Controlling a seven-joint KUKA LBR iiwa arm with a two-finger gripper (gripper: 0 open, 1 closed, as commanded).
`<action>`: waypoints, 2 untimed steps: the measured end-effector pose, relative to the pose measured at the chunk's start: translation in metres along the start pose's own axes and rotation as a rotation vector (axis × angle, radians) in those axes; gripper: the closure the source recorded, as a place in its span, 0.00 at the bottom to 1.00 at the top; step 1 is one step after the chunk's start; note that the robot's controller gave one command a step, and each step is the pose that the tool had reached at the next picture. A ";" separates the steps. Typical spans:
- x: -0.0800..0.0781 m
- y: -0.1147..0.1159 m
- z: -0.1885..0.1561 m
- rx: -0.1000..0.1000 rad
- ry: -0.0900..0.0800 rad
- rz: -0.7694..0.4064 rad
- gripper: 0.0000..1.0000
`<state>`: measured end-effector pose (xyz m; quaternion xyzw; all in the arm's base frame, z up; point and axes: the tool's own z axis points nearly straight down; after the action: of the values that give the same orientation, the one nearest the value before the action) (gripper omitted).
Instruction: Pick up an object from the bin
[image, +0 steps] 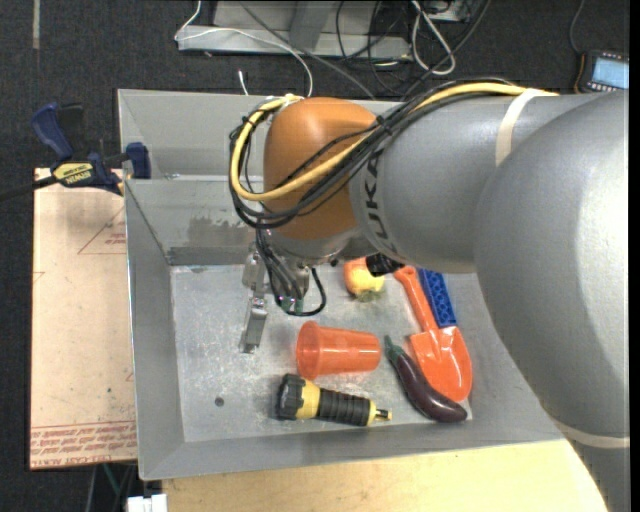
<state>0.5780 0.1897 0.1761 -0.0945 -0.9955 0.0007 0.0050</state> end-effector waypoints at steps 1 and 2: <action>0.015 -0.025 -0.010 -0.013 -0.025 -0.088 0.00; -0.023 0.004 0.045 -0.006 -0.006 0.102 0.00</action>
Offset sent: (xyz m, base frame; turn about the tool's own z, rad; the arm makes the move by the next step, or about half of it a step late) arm 0.0233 -0.0011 -0.0440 0.1081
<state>0.6012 0.1893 0.1309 -0.1450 -0.9894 -0.0018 0.0017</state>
